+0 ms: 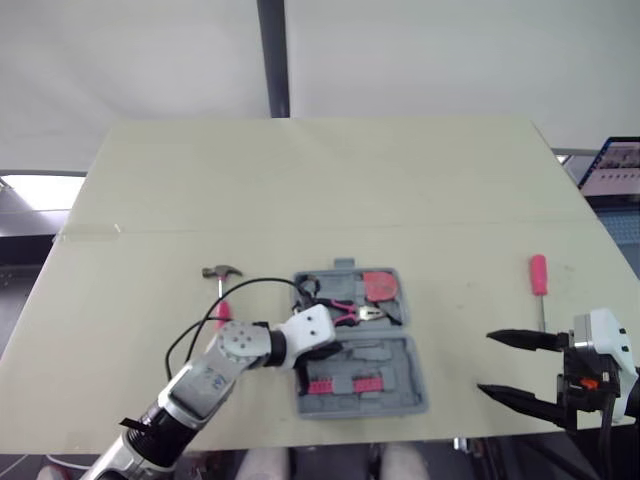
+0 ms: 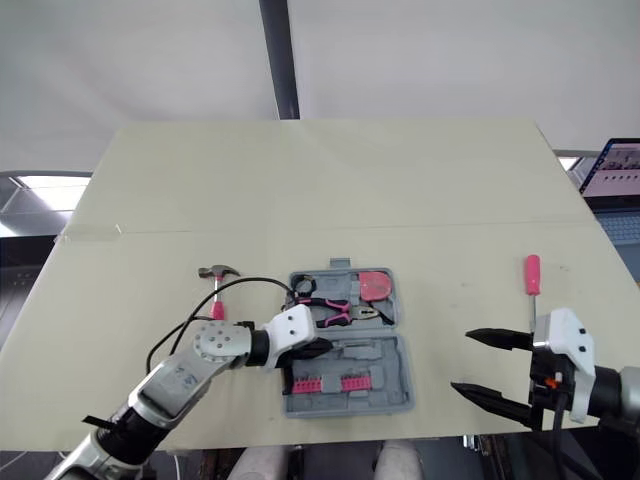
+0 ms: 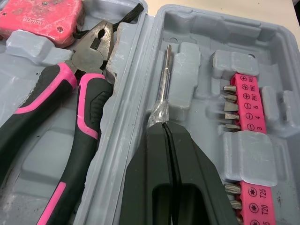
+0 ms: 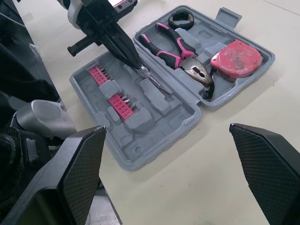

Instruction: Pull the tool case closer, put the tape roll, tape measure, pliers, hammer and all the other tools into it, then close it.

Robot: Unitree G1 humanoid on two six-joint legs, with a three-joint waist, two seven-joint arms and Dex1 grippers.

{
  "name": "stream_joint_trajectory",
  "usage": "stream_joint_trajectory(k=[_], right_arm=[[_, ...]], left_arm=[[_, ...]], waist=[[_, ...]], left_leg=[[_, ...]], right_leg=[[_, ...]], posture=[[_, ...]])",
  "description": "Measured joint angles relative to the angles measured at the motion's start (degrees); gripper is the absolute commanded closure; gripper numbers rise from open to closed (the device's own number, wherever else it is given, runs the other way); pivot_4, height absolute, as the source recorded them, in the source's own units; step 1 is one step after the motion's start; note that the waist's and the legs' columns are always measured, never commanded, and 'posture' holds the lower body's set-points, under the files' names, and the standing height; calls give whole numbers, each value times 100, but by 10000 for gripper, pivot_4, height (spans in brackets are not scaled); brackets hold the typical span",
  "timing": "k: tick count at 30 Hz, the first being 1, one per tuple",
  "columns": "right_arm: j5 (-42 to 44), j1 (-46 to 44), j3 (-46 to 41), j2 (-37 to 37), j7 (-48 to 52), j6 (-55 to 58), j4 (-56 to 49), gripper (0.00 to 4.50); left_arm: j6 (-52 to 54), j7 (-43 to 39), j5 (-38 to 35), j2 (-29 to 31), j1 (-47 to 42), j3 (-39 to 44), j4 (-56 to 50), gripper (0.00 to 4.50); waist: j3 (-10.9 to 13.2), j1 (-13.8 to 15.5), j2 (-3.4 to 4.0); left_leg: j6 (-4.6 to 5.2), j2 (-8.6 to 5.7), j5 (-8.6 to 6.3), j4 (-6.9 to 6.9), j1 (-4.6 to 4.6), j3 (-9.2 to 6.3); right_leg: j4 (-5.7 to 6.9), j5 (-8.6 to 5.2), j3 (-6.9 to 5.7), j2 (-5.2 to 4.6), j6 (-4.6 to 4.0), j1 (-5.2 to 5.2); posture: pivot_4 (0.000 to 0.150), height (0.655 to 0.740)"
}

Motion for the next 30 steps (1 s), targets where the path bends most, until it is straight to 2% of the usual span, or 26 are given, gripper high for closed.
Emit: stream_joint_trajectory(k=[30], right_arm=[[-7, 182, -197, 0, 67, -126, 142, 0]], left_arm=[[709, -63, 243, -62, -425, -388, 30, 44711]], waist=[[-53, 14, 36]], left_leg=[[0, -1, 0, -2, 14, -2]], right_leg=[[-8, 0, -3, 0, 0, 22]], posture=[[1500, 7400]])
